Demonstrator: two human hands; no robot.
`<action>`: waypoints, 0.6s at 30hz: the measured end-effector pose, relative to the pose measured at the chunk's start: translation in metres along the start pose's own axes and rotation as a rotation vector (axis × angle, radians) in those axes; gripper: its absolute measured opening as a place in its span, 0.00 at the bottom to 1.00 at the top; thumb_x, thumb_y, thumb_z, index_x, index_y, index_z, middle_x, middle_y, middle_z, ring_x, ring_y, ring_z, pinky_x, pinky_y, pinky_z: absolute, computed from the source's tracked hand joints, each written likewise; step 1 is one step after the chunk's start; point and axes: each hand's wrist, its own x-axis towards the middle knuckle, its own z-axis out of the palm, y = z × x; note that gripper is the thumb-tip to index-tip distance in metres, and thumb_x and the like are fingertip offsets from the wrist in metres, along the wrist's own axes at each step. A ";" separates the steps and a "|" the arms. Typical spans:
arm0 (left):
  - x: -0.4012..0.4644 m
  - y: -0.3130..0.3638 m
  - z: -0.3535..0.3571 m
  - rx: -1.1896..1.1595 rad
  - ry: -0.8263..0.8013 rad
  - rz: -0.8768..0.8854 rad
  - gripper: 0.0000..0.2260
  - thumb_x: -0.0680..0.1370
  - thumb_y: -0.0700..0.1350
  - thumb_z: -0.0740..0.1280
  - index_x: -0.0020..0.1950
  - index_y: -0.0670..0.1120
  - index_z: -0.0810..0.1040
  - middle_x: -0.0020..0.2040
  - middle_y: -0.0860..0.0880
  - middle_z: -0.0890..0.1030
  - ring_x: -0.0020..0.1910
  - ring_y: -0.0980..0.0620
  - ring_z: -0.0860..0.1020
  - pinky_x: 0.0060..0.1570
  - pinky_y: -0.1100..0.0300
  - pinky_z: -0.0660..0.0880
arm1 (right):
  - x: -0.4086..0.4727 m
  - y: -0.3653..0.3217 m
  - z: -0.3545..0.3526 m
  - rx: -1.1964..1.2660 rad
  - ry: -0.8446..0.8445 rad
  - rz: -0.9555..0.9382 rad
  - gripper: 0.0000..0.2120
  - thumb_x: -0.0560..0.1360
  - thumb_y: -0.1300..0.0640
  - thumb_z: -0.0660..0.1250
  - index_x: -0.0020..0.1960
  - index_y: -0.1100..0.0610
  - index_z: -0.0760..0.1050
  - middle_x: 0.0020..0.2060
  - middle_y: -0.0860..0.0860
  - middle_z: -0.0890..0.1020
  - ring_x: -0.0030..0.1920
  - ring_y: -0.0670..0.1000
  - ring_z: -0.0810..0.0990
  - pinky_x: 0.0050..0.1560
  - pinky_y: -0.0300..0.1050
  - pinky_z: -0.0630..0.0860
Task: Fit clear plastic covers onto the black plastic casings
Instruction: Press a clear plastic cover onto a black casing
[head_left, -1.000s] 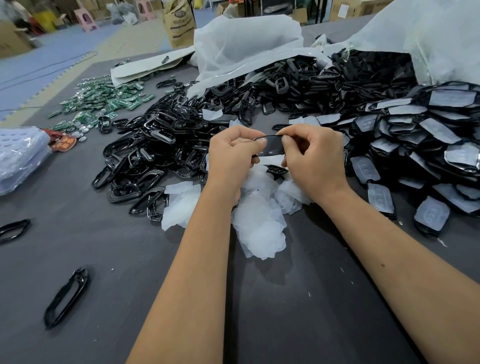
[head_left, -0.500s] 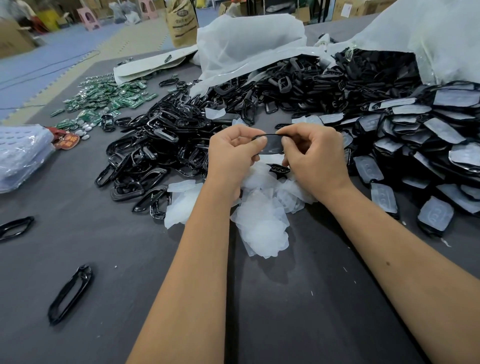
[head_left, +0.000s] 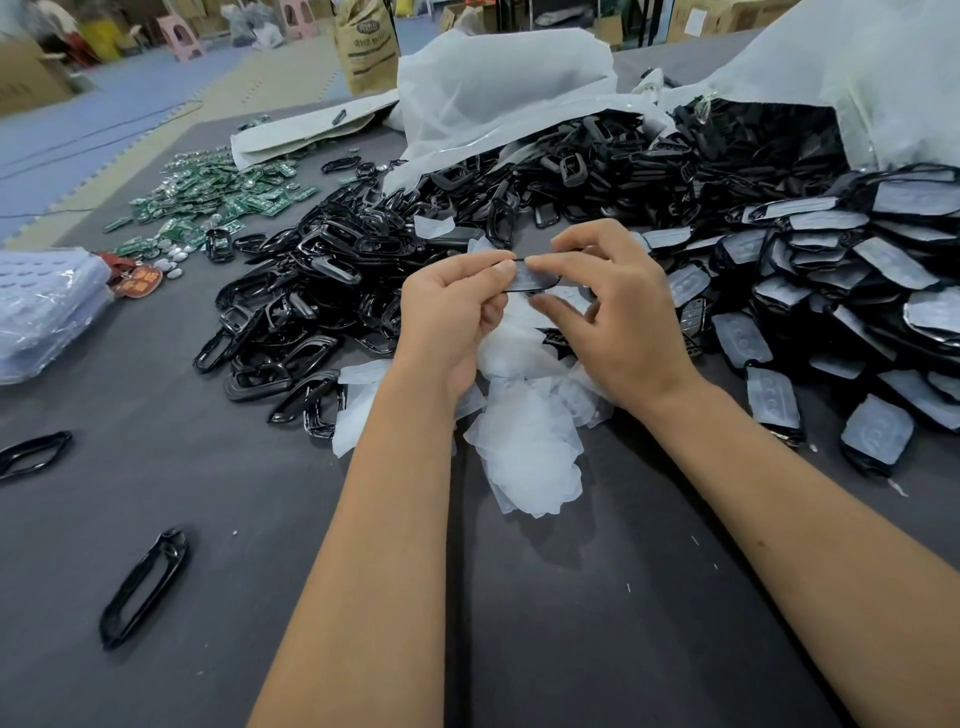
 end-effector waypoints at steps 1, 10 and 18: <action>0.000 0.001 -0.001 -0.034 -0.011 -0.044 0.04 0.78 0.33 0.71 0.51 0.37 0.84 0.36 0.46 0.80 0.30 0.56 0.74 0.31 0.68 0.71 | 0.000 0.001 0.000 -0.030 0.021 -0.018 0.11 0.78 0.56 0.75 0.60 0.58 0.85 0.58 0.55 0.79 0.55 0.52 0.77 0.53 0.42 0.76; -0.005 0.001 0.012 -0.127 -0.127 -0.047 0.05 0.83 0.41 0.68 0.53 0.41 0.84 0.43 0.45 0.85 0.38 0.53 0.81 0.40 0.64 0.79 | 0.004 0.001 -0.002 0.412 0.170 0.309 0.04 0.78 0.60 0.74 0.50 0.51 0.85 0.45 0.45 0.80 0.47 0.45 0.79 0.44 0.36 0.75; -0.009 -0.002 0.018 -0.051 -0.096 0.072 0.04 0.81 0.35 0.68 0.52 0.40 0.82 0.41 0.46 0.86 0.38 0.53 0.82 0.41 0.62 0.80 | 0.004 0.006 -0.007 0.919 -0.034 0.547 0.09 0.82 0.62 0.68 0.49 0.55 0.87 0.35 0.48 0.84 0.38 0.46 0.77 0.42 0.40 0.76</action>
